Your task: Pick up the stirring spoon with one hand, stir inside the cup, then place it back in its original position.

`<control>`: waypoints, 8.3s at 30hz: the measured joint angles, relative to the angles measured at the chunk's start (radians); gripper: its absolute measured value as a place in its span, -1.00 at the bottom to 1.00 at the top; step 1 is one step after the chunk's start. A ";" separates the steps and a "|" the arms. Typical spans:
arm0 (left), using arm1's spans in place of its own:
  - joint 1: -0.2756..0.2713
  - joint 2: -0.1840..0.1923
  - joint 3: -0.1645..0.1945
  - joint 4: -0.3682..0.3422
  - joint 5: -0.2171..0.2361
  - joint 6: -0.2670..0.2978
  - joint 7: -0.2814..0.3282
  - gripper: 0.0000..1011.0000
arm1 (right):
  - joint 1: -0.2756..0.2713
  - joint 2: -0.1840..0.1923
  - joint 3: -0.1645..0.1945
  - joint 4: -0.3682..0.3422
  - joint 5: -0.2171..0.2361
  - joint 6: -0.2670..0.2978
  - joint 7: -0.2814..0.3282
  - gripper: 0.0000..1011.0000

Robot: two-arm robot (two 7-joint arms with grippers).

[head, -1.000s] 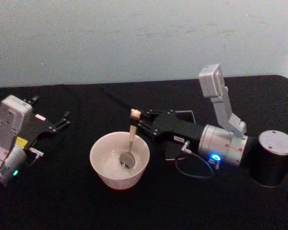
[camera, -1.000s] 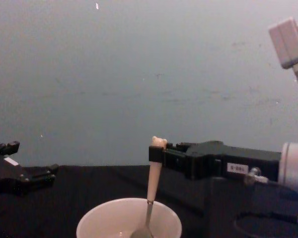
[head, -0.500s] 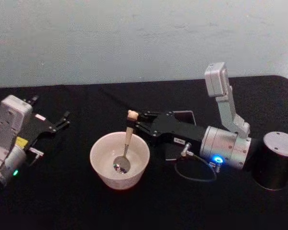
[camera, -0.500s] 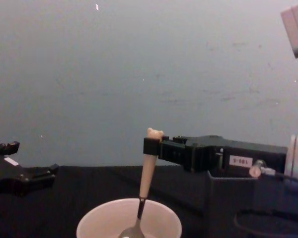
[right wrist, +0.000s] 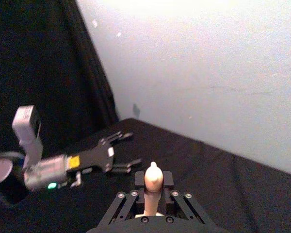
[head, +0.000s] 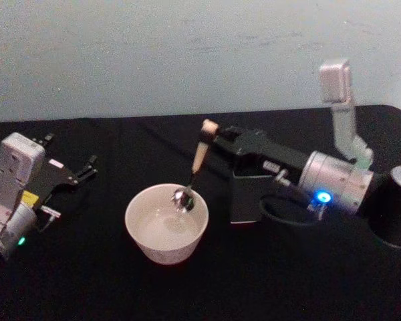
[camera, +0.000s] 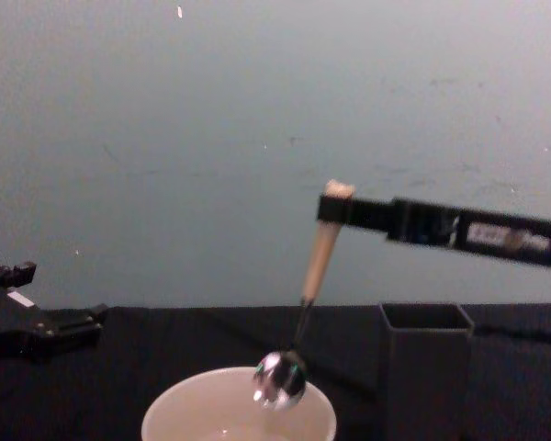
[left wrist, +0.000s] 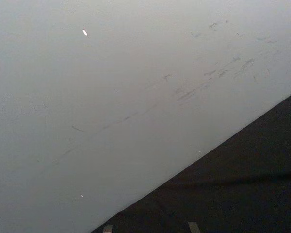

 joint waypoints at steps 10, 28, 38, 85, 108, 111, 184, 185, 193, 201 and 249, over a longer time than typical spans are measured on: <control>0.000 0.000 0.000 0.000 0.000 0.000 0.000 0.98 | -0.011 0.057 0.090 -0.026 0.111 0.006 -0.022 -0.58; 0.000 0.000 0.000 0.000 0.000 0.000 0.000 0.98 | -0.091 0.182 0.181 -0.082 0.195 -0.071 -0.035 -0.58; 0.000 0.000 0.000 0.000 0.000 0.000 0.000 0.98 | -0.085 0.192 0.144 -0.049 0.151 -0.093 -0.036 -0.58; 0.000 0.000 0.000 0.000 0.000 0.000 0.000 0.98 | -0.038 0.098 0.045 0.120 -0.053 -0.054 -0.016 -0.58; 0.000 0.000 0.000 0.000 0.000 0.000 0.000 0.98 | -0.038 0.099 0.044 0.120 -0.052 -0.052 -0.016 -0.58; 0.000 0.000 0.000 0.000 0.000 0.000 0.000 0.98 | -0.038 0.099 0.044 0.120 -0.052 -0.052 -0.016 -0.58; 0.000 0.000 0.000 0.000 0.000 0.000 0.000 0.98 | -0.129 -0.040 0.105 0.149 -0.536 -0.244 -0.635 0.98; 0.000 0.000 0.000 0.000 0.000 0.000 0.000 0.98 | -0.133 -0.046 0.093 0.168 -0.576 -0.254 -0.660 0.98; 0.000 0.000 0.000 0.000 0.000 0.000 0.000 0.98 | -0.147 -0.061 0.084 0.203 -0.614 -0.242 -0.670 0.98; 0.000 0.000 0.000 0.000 0.000 0.000 0.000 0.98 | -0.148 -0.065 0.099 0.203 -0.598 -0.233 -0.642 0.98; 0.000 0.000 0.000 0.000 0.000 0.000 0.000 0.98 | -0.147 -0.062 0.095 0.201 -0.596 -0.233 -0.645 0.98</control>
